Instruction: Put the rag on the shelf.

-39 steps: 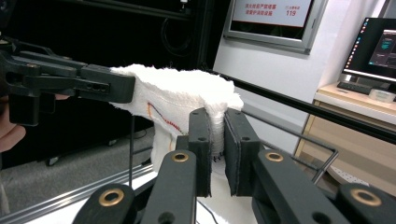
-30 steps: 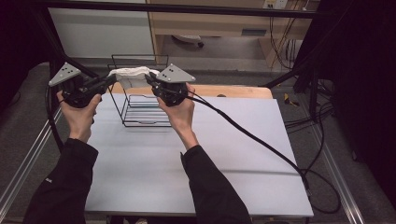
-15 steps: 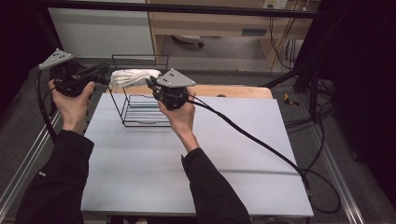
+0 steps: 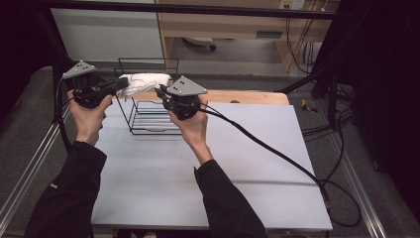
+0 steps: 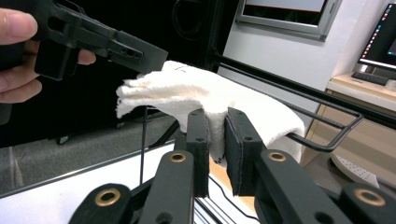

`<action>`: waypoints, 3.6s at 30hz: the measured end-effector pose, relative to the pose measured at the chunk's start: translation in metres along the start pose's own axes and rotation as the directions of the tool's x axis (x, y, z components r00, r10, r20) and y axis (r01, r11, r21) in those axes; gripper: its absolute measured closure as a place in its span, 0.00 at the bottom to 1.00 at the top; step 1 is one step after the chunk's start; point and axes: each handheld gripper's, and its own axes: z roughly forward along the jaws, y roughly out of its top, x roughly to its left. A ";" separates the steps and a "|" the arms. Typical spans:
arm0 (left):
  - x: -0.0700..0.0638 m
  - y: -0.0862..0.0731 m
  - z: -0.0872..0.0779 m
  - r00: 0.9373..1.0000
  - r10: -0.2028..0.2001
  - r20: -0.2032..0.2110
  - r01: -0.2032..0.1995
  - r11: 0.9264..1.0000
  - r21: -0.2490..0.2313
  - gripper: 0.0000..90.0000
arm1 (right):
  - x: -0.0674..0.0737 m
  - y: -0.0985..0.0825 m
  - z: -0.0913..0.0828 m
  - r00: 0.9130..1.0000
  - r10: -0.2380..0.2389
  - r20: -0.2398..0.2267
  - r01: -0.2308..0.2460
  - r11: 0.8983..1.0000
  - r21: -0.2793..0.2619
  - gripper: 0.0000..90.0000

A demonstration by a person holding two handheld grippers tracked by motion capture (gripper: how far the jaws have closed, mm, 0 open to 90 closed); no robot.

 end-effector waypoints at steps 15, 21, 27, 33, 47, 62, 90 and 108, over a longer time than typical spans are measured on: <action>-0.001 -0.014 0.008 1.000 0.020 -0.015 -0.019 1.000 0.024 1.00 | -0.002 0.011 -0.010 0.998 0.045 -0.032 -0.045 0.999 -0.001 0.69; -0.001 -0.017 0.011 1.000 0.020 -0.022 -0.020 1.000 0.025 1.00 | -0.005 0.017 -0.005 0.995 0.079 -0.068 -0.076 0.996 0.044 0.87; 0.000 -0.020 0.013 0.999 0.024 -0.029 -0.024 1.000 0.019 1.00 | -0.006 0.003 0.009 0.993 0.110 -0.047 -0.102 0.984 0.145 1.00; 0.002 -0.024 0.016 0.999 0.020 -0.033 -0.020 1.000 0.011 1.00 | -0.010 -0.005 0.019 0.995 0.100 0.011 -0.100 0.981 0.163 1.00; -0.001 -0.024 0.008 0.999 0.033 -0.034 -0.033 0.999 0.007 0.89 | -0.007 0.000 0.010 0.997 0.072 -0.011 -0.070 0.987 0.146 0.87; -0.005 -0.048 -0.020 0.998 0.067 -0.015 -0.066 0.995 0.075 0.53 | -0.013 -0.004 -0.026 0.987 0.151 -0.050 -0.138 0.970 0.199 0.44; -0.022 -0.153 -0.019 0.997 0.037 0.069 -0.053 0.968 0.247 0.07 | -0.065 -0.102 -0.135 0.959 0.285 0.010 -0.275 0.914 0.299 0.05; -0.021 -0.201 -0.029 0.995 0.042 0.095 -0.069 0.951 0.303 0.06 | -0.087 -0.180 -0.217 0.936 0.338 0.097 -0.348 0.854 0.387 0.01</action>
